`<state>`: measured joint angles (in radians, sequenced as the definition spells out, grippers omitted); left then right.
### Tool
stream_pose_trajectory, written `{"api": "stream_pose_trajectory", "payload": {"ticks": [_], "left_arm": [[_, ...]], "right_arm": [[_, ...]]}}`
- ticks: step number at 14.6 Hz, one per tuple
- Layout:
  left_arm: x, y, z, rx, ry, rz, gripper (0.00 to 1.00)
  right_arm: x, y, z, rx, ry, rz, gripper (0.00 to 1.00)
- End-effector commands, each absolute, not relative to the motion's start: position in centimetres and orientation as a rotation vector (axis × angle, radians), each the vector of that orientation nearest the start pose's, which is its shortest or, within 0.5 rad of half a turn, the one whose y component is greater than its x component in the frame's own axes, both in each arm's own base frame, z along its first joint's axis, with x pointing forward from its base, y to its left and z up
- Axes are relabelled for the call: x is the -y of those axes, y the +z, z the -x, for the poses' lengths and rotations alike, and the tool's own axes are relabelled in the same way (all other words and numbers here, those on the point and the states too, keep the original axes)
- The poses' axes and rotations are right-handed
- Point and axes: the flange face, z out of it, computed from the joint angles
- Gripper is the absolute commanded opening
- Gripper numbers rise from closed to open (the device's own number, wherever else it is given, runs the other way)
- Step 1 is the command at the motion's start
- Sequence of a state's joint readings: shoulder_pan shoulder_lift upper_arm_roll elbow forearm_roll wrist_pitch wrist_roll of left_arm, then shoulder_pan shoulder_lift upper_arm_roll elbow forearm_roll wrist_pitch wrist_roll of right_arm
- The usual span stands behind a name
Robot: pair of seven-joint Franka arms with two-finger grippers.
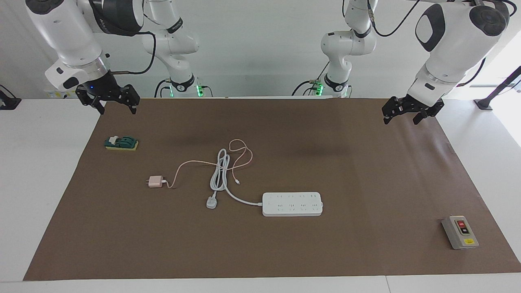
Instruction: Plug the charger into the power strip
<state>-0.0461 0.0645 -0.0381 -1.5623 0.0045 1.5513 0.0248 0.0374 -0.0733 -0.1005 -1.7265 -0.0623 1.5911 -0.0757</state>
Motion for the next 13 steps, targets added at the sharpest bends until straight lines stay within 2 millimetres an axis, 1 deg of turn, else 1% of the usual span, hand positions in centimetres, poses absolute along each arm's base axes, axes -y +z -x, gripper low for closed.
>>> {"api": "stream_pose_trajectory", "payload": {"ticks": [1,4,8,10,11,12,13], "left_arm": [[5.7,59.4,-56.8,-0.212,0.138,3.136,1.00],[6.0,59.4,-56.7,-0.219,0.143,3.137,1.00],[6.0,59.4,-56.8,-0.217,0.138,3.136,1.00],[6.2,59.6,-56.8,-0.226,0.128,3.136,1.00],[6.6,60.5,-56.7,-0.238,0.104,3.134,1.00],[6.9,62.9,-56.3,-0.244,0.040,3.140,1.00],[7.5,64.0,-55.7,-0.263,0.046,3.137,1.00]], "right_arm": [[4.4,59.3,-52.1,0.045,0.099,3.184,1.00],[4.1,59.4,-52.1,0.053,0.097,3.184,1.00],[4.2,59.4,-52.0,0.052,0.109,3.183,1.00],[4.6,59.3,-51.9,0.042,0.114,3.182,1.00],[4.6,59.3,-51.9,0.045,0.114,3.182,1.00],[4.6,59.3,-51.8,0.045,0.119,3.182,1.00],[4.6,59.2,-51.8,0.043,0.119,3.182,1.00]]}}
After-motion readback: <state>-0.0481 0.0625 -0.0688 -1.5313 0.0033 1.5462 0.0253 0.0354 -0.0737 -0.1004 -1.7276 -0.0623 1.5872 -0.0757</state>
